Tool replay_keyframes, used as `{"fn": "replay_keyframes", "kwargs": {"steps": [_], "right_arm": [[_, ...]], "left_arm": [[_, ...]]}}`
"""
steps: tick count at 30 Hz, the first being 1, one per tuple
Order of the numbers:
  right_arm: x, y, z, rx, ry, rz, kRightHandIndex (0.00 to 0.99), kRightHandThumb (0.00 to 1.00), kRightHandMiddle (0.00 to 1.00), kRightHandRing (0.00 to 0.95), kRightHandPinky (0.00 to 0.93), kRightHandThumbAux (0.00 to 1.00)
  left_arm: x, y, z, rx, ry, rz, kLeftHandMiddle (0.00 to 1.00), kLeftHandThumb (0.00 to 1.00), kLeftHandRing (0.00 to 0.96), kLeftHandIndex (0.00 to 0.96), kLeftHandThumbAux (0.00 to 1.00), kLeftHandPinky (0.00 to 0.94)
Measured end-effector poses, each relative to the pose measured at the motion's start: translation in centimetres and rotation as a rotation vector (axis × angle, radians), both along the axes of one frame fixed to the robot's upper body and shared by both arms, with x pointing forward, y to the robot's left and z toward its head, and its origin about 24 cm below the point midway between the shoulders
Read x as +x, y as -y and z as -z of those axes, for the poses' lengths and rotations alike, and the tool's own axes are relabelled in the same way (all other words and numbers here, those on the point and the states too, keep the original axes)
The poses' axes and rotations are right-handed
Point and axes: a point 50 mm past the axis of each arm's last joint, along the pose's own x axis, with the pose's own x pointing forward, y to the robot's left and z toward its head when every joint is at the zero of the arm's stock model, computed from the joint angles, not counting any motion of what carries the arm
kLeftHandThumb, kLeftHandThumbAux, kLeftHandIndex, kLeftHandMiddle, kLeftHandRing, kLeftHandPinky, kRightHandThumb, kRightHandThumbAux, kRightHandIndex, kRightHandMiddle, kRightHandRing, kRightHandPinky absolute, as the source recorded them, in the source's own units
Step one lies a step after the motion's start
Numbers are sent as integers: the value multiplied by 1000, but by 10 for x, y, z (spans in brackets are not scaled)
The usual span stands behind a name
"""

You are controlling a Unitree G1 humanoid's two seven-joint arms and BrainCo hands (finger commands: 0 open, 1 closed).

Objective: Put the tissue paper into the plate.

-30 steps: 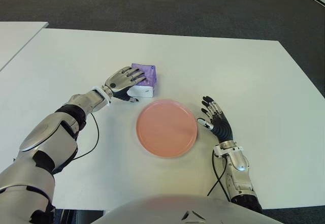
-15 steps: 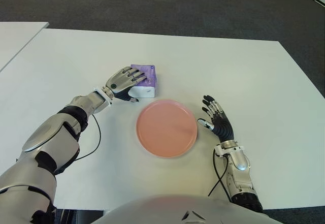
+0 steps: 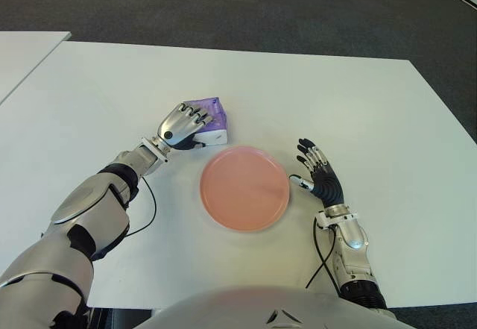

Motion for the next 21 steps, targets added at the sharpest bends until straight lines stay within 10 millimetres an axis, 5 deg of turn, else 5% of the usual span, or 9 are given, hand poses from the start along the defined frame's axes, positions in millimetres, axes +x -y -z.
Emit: {"fn": "replay_keyframes", "kwargs": {"steps": [21], "right_arm": [[2, 2, 0, -7, 7, -18, 0, 0, 0, 0, 0, 742]], "left_arm": [[-4, 5, 5, -22, 29, 4, 801, 707, 778, 442, 703, 783]]}}
